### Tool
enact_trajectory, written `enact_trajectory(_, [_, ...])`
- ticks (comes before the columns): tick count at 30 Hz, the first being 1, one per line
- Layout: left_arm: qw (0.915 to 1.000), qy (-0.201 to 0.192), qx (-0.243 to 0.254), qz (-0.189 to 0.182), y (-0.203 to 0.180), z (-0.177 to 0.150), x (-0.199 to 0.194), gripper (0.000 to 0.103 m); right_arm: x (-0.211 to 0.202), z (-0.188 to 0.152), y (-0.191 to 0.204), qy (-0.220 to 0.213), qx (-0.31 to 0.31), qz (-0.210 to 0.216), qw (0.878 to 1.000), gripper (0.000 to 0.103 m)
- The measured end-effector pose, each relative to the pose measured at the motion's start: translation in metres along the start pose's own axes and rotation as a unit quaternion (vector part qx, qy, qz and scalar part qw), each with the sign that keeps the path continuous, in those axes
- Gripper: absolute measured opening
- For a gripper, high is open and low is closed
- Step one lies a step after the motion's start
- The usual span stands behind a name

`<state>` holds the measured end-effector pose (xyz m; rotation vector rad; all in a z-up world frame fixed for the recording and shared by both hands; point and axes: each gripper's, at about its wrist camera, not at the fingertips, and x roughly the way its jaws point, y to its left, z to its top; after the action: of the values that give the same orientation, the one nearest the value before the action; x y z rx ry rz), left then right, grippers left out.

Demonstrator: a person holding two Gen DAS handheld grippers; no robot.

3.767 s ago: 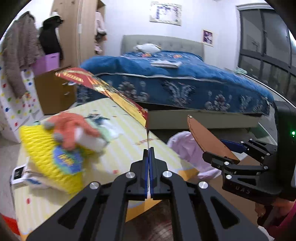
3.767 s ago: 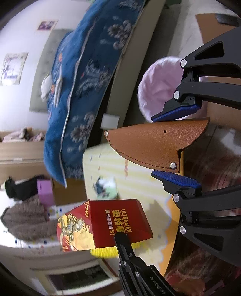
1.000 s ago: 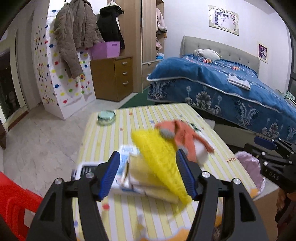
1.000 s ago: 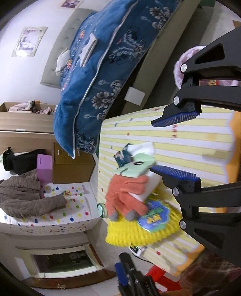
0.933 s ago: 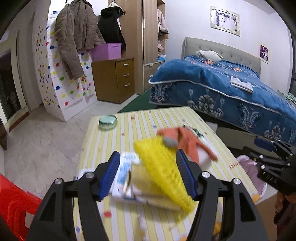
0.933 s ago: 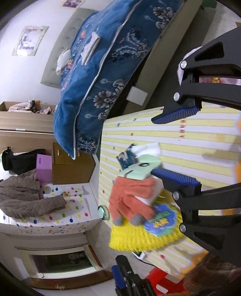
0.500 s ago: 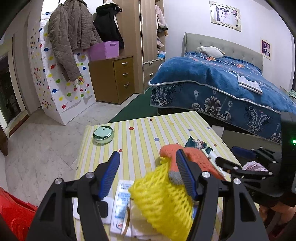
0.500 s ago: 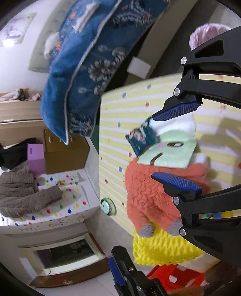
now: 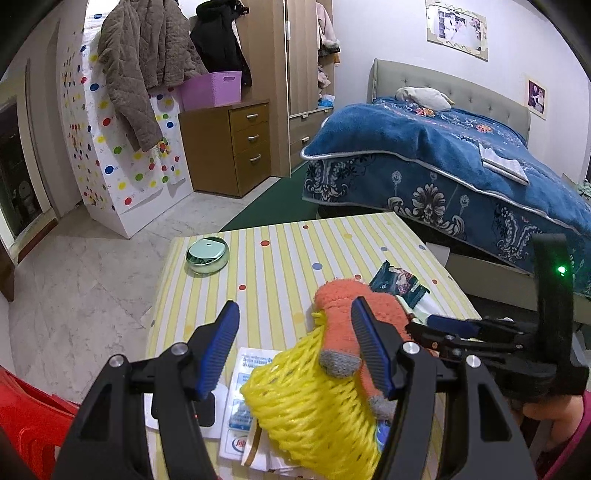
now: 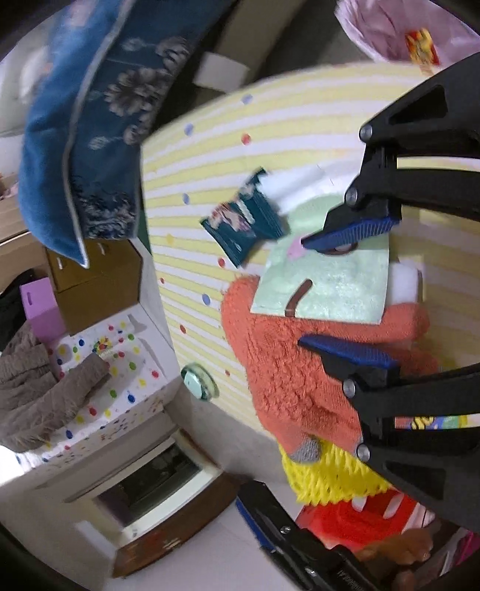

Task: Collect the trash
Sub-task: 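Grasp the green cartoon-face packet with the right tool and lift it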

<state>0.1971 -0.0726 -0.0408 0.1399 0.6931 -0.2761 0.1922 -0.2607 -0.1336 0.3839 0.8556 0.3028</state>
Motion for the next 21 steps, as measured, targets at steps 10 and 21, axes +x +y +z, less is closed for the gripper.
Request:
enact_trajectory(10, [0.9999,-0.001,0.013,0.001,-0.007,0.000,-0.015,0.061,-0.040,-0.003,0.020,-0.049,-0.056,-0.041,0.996,0.001])
enact_trajectory(21, [0.9997,-0.005,0.025,-0.004,-0.022,0.001,-0.019,0.061,-0.076,-0.017,0.017,-0.063,-0.086,-0.054,0.993,0.001])
